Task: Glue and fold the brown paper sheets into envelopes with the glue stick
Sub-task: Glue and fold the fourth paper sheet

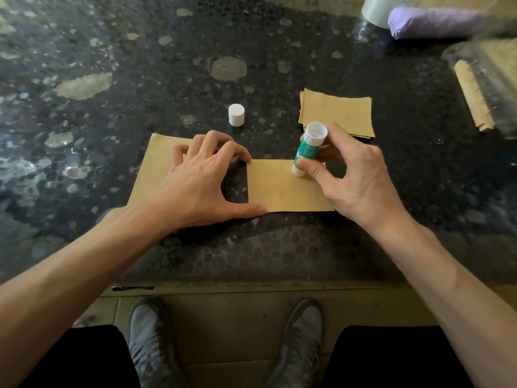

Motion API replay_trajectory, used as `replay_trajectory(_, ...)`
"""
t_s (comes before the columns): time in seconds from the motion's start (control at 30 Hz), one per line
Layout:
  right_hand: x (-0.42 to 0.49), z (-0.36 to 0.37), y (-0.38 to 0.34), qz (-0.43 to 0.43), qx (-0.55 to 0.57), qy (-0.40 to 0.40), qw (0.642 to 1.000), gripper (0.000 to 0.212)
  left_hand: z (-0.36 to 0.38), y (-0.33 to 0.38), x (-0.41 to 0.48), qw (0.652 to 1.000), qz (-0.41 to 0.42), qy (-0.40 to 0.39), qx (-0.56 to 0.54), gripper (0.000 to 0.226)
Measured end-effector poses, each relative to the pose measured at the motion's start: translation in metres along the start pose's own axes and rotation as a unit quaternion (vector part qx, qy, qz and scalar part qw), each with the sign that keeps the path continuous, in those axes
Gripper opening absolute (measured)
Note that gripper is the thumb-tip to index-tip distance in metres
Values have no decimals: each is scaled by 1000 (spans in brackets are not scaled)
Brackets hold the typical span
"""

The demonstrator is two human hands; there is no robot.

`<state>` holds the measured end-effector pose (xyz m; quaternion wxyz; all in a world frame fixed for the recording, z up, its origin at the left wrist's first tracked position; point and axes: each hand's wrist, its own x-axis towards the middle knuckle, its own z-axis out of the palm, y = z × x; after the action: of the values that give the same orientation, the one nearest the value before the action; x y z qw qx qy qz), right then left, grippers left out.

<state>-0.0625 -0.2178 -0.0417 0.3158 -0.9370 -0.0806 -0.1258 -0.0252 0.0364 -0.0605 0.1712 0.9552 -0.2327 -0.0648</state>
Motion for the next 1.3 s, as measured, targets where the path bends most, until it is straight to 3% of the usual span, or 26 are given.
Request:
replay_trajectory(0.17, 3, 2, 1, 6, -1, 8, 1000, 35, 0, 0, 0, 1000, 0, 3, 1, 96)
replay_trajectory(0.93, -8, -24, 1, 7, 21, -110, 994, 45, 0, 1, -1, 1000, 0, 0, 4, 97)
replay_trajectory(1.3, -17, -29, -2, 18, 11, -115, 993, 44, 0, 1, 0, 1000, 1, 2, 1, 97)
